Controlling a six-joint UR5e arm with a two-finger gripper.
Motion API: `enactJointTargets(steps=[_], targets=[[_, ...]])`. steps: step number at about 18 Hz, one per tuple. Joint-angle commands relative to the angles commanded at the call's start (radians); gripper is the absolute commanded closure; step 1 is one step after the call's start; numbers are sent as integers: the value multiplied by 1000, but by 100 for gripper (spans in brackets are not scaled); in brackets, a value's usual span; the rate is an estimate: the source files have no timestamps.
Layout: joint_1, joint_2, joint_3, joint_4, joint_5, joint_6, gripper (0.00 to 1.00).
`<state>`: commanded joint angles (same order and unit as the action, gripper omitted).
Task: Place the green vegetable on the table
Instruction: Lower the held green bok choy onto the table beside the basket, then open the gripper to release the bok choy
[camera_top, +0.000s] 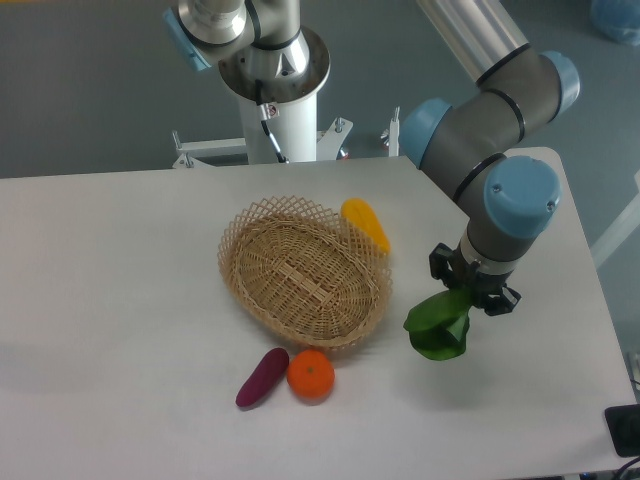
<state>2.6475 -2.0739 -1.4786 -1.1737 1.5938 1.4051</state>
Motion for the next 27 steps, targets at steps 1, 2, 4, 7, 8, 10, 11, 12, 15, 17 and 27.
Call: enactJointTargets(steps=[1, 2, 4, 7, 8, 10, 11, 12, 15, 17, 27], targets=[[3, 0, -14, 20, 2, 0, 77], [6, 0, -26, 41, 3, 2, 77], [28, 0, -61, 68, 2, 6, 77], [60, -3, -109, 133, -3, 44, 63], [61, -3, -129, 143, -3, 51, 56], [66, -3, -153, 158, -3, 51, 54], [66, -2, -163, 158, -3, 45, 54], [66, 1, -170, 158, -3, 43, 53], [63, 8, -192, 160, -3, 48, 33], [63, 8, -184, 160, -2, 49, 12], [66, 17, -89, 138, -3, 25, 0]])
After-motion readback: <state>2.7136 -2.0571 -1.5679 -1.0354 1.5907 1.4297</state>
